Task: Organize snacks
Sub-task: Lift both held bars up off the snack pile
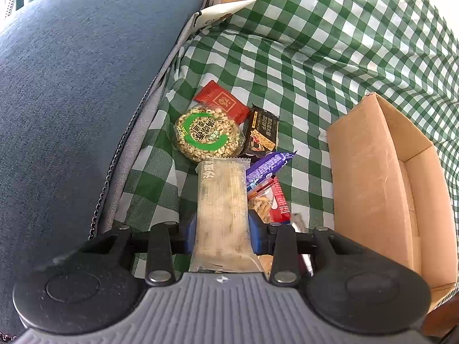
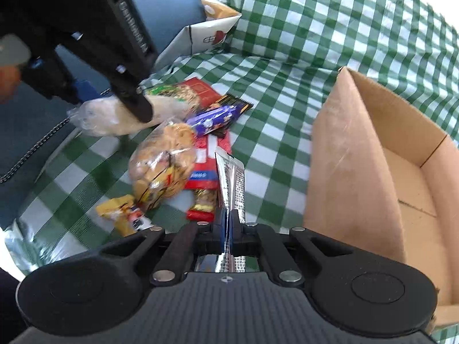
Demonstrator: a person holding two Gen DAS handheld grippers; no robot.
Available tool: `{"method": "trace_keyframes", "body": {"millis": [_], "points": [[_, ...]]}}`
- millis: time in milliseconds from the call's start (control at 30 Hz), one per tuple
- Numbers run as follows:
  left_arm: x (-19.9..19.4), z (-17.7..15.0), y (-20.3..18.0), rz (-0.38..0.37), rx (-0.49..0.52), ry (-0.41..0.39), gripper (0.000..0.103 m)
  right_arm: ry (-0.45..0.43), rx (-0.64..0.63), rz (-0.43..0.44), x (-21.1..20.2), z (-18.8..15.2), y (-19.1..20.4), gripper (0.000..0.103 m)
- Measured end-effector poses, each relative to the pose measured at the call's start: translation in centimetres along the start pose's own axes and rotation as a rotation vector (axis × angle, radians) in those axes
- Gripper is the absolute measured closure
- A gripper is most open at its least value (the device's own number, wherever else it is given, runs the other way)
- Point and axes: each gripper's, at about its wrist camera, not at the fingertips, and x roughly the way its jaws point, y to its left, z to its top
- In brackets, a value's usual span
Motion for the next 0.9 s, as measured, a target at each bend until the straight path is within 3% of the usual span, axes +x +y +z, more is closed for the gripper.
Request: {"method": "trace_keyframes", "body": {"millis": [100,200,333,400,467,533,633,900], "points": [[0.0,0.0,0.0,0.0,0.002,0.0,0.063,0.056,0.036,0.016,1.0,-0.2,-0.3,0.099],[0.0,0.1,0.0,0.0,0.006,0.0,0.063,0.102,0.098,0.012,2.1,-0.4,-1.1,0.087],[0.0,0.1,0.1,0.0,0.007,-0.002,0.063,0.126,0.119,-0.007,3.1,-0.6,-1.5,0.063],[0.1,0.1,0.0,0.001,0.009,-0.002,0.063,0.124,0.105,-0.02,3.2,-0.8,-1.3,0.062],[0.1,0.2,0.0,0.0,0.011,-0.004,0.063,0.122,0.099,-0.023,3.2,-0.9,-1.2,0.062],[0.1,0.2,-0.1,-0.001,0.013,-0.006,0.063,0.113,0.08,-0.039,3.1,-0.9,-1.2,0.087],[0.1,0.1,-0.1,-0.004,0.015,-0.012,0.063,0.086,0.062,-0.048,2.5,-0.7,-1.2,0.099],[-0.7,0.3,-0.1,-0.023,0.001,-0.057,0.063,-0.075,0.028,-0.095,-1.2,1.1,-1.5,0.101]]}}
